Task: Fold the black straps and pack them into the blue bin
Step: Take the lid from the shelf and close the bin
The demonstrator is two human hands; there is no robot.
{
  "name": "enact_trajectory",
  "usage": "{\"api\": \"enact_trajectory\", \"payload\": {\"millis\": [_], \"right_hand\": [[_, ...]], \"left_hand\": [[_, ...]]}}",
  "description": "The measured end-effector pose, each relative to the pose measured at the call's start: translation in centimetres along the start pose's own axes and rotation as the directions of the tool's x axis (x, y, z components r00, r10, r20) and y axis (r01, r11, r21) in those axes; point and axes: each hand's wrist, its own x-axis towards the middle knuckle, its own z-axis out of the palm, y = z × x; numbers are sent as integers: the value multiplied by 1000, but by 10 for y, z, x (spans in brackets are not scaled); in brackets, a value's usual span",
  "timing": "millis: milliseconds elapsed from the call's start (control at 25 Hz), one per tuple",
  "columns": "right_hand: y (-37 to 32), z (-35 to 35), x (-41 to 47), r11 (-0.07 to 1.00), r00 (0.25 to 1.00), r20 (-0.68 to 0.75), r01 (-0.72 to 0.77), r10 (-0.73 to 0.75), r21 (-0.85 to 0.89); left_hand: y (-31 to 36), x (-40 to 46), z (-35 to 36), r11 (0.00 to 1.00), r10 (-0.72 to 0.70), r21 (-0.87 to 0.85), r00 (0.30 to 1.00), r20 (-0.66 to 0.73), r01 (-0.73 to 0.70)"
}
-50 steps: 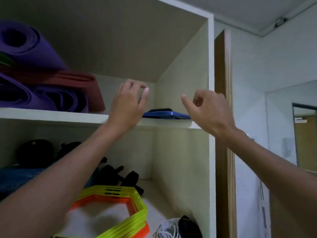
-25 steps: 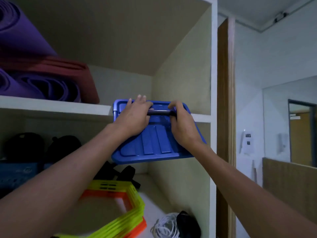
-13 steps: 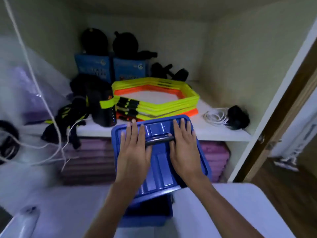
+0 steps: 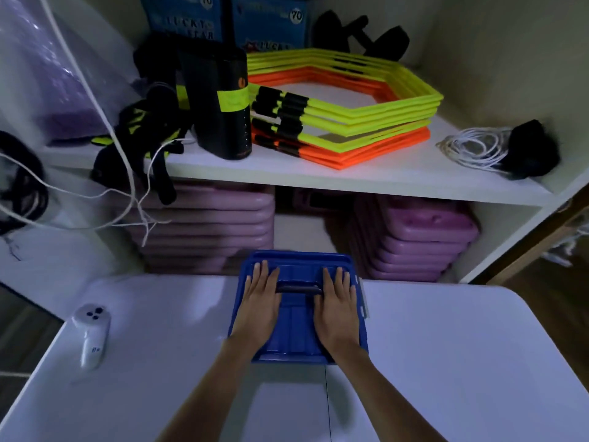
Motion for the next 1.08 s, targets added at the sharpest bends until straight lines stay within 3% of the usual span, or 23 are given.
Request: {"api": "enact_trajectory", "payload": {"millis": [360,520,680,960,1080], "right_hand": [[18,8,28,999,999,-3,32,-32,-37],[18,11,30,993,1000,7,28,-28,-117],[20,16,30,978,996,65,78,-66,-193],[21,19,29,961,995,84,68,-47,-269],[20,17,28,959,993,110,62,-32,-277]], "left_hand": [[-4,30,20,996,-73,-46,995,69,77],[-8,32,23,969,-109,218,993,-40,115],[-13,33,29,929,-129,345,991,-30,132],[-15,32,29,921,-106,383,991,79,68],[-20,34,27,958,-71,285,994,84,44]]}}
